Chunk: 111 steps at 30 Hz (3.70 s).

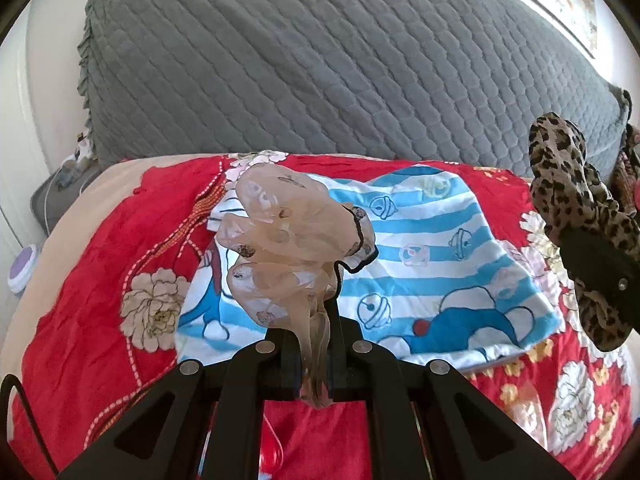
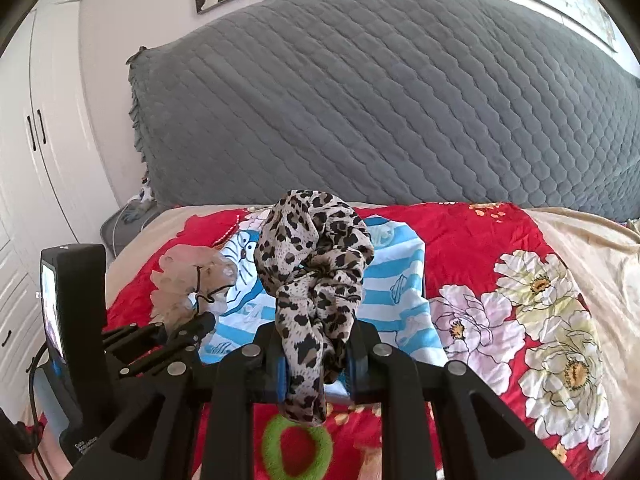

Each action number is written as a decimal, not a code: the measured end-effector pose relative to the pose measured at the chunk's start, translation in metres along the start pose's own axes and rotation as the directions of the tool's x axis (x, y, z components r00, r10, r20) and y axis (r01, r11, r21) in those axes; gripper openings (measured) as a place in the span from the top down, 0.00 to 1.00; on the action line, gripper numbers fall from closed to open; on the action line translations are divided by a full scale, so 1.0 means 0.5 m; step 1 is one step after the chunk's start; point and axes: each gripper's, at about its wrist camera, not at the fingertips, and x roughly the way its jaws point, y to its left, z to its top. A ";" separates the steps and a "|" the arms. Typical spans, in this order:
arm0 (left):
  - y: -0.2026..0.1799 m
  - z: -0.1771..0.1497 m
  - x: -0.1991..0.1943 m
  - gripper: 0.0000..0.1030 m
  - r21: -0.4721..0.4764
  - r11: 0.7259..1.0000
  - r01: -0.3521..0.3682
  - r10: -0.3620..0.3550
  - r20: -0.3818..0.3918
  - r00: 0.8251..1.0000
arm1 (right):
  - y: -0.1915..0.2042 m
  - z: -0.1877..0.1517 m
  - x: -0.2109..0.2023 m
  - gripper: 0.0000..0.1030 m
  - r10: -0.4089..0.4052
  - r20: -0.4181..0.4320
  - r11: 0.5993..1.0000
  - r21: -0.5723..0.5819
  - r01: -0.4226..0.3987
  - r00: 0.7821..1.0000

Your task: Organize objects

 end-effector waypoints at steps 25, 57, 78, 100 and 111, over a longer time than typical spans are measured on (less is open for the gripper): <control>0.008 0.006 0.166 0.92 0.013 1.000 0.008 -0.008 -0.051 0.999 | -0.001 -0.065 0.212 0.80 0.047 -0.072 0.999 0.007 -0.046 0.996; -0.012 -0.022 0.231 0.80 0.015 1.000 0.026 -0.024 -0.096 0.995 | -0.010 -0.112 0.315 0.77 0.018 -0.218 1.000 0.028 -0.013 0.976; 0.041 -0.004 0.203 0.33 -0.099 0.994 0.053 -0.062 -0.093 0.994 | -0.016 -0.107 0.309 0.53 0.016 -0.214 0.999 0.036 -0.008 0.977; 0.059 -0.001 0.147 0.28 -0.103 0.991 0.080 -0.092 -0.122 0.988 | -0.021 -0.089 0.276 0.41 0.009 -0.168 1.000 0.011 -0.007 0.986; 0.077 -0.019 0.125 0.28 -0.116 0.990 0.077 -0.094 -0.145 0.985 | -0.016 -0.078 0.249 0.37 0.008 -0.156 0.999 -0.029 -0.013 0.988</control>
